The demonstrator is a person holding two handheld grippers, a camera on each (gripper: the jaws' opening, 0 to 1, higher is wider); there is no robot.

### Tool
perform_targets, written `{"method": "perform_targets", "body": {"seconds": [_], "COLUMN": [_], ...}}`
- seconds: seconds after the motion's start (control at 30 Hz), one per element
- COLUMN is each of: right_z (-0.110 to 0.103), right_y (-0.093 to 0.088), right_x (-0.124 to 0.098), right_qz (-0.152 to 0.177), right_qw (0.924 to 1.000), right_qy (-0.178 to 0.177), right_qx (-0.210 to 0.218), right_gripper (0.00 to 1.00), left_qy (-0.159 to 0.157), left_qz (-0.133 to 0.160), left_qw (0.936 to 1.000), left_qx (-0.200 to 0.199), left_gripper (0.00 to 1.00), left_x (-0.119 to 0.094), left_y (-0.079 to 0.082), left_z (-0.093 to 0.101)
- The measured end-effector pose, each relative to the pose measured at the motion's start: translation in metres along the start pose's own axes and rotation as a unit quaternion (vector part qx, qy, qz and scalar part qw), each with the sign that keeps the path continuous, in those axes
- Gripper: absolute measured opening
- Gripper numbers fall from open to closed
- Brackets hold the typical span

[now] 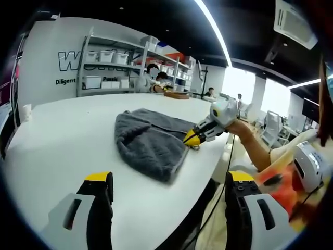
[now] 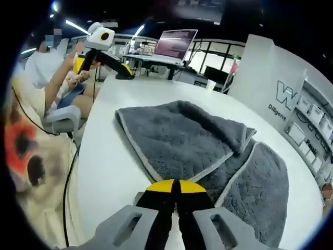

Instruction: Open the folded towel by lifting each exposed corner and separating the folded layers until the towel lies flat within the target outline without major curled edges

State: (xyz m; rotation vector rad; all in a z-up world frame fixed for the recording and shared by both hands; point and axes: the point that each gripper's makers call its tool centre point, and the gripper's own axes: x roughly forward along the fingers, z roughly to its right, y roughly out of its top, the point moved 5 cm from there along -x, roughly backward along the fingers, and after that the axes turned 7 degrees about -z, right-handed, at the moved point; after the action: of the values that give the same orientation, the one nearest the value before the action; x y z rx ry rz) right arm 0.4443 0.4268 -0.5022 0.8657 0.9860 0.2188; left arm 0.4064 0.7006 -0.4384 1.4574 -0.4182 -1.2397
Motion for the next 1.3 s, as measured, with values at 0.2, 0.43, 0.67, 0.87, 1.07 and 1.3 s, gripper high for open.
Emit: {"method": "perform_targets", "body": {"seconds": [0.2,0.43,0.67,0.87,1.07,1.3], "right_z": [-0.001,0.000,0.002,0.003,0.006,0.012], "right_y": [-0.001,-0.002,-0.007,-0.011,-0.013,-0.020], "right_x": [0.000,0.000,-0.004,-0.005,-0.007,-0.014], "right_qz": [0.004,0.007,-0.004,-0.012,-0.011,-0.021], "right_qw": [1.0000,1.0000,0.9999,0.9997,0.9994,0.9988], "right_qy": [0.001,0.004,0.007,0.009,0.012,0.008], "right_qx": [0.004,0.006,0.013,0.020,0.031,0.043], "right_gripper": [0.00,0.00,0.00,0.00,0.00,0.00], "left_qy": [0.000,-0.002,-0.001,0.000,0.003,0.011], "left_qz": [0.000,-0.005,-0.003,-0.005,-0.002,0.008], "left_qw": [1.0000,1.0000,1.0000,1.0000,1.0000,0.9999], "left_qx": [0.000,0.000,0.002,0.004,0.008,0.004], "left_gripper": [0.86,0.86,0.86,0.86,0.88,0.91], "left_x": [0.000,0.001,-0.001,-0.002,-0.004,-0.007], "left_y": [0.000,-0.002,-0.001,-0.001,0.000,0.002], "left_z": [0.002,0.002,0.000,0.000,0.001,-0.001]}}
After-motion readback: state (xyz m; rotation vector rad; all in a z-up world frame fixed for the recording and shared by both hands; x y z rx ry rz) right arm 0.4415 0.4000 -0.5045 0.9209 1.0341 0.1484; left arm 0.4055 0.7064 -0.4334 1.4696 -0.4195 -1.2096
